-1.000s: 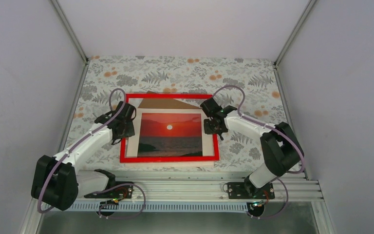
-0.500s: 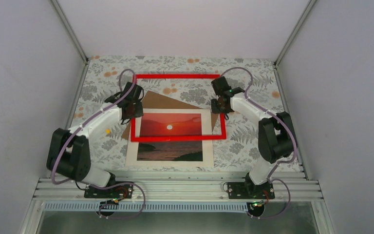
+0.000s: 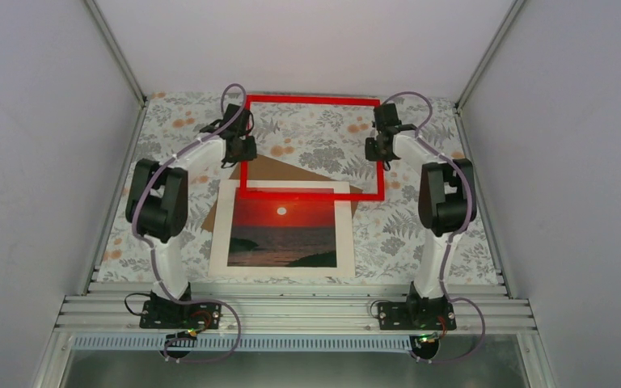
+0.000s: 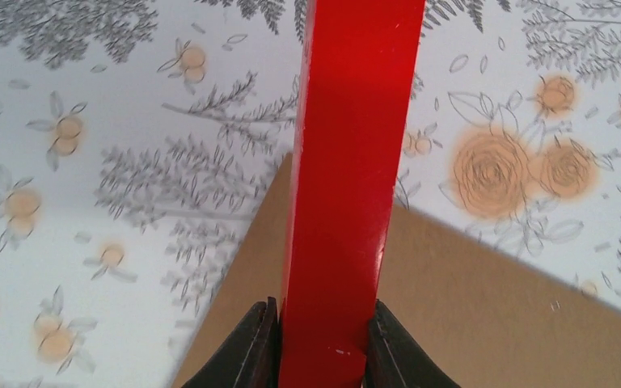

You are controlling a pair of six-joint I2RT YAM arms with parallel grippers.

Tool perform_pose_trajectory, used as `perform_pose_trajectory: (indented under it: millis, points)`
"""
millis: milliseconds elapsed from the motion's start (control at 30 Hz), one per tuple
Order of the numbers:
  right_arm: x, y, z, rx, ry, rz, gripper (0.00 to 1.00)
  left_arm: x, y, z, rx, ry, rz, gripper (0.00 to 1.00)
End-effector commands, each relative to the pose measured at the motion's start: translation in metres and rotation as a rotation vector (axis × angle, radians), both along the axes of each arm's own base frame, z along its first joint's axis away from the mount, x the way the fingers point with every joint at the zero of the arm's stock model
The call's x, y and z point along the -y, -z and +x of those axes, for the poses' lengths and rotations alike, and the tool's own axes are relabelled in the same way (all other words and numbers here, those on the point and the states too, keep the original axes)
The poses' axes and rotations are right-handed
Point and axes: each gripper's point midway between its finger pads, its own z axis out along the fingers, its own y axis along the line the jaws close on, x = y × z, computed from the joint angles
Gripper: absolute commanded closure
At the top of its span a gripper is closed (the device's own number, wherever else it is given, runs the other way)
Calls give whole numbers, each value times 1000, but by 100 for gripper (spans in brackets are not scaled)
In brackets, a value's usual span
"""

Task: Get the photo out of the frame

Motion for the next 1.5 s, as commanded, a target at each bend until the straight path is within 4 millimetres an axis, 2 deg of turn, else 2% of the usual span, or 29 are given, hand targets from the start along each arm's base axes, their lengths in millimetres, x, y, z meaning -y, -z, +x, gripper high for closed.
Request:
perform_pose_trajectory:
  millis: [0, 133, 267, 300, 400, 533, 667, 833, 933, 1000, 1167, 1367, 1433, 1467]
  points:
    - [-12, 9, 29, 30, -10, 103, 90, 22, -23, 51, 110, 10, -172, 98]
    - [-15, 17, 49, 40, -16, 139, 87, 8, -12, 73, 101, -15, -164, 98]
    - [-23, 22, 63, 48, -34, 175, 78, -2, -3, 91, 97, -21, -146, 98]
    - [-25, 24, 65, 48, -34, 182, 75, -4, 7, 94, 77, -22, -144, 98]
    - [-29, 23, 69, 58, -39, 205, 69, -9, 15, 105, 68, -22, -143, 98]
    - [-32, 15, 64, 67, -47, 225, 59, -15, 14, 118, 81, -28, -143, 98]
    - [-33, 6, 47, 73, -53, 251, 51, -20, 8, 132, 104, -29, -126, 98]
    - [-40, -5, 15, 85, -68, 326, 45, -23, 16, 147, 77, 16, -54, 98]
    - [-44, -9, -5, 90, -79, 363, 43, -29, 26, 148, 51, 11, -12, 98]
    - [-48, -4, -21, 76, -88, 391, 42, -32, 32, 147, 41, 4, 0, 98]
    - [-55, -7, -47, 70, -118, 416, 38, -34, 33, 147, 39, -9, 10, 97]
    - [-64, -9, -78, 54, -149, 452, 35, -32, 41, 149, 21, -4, 4, 85]
    - [-68, -4, -89, 33, -159, 462, 34, -33, 44, 147, 14, -8, 7, 77]
    - [-70, -9, -94, 42, -167, 471, 33, -33, 46, 146, 10, -10, 10, 74]
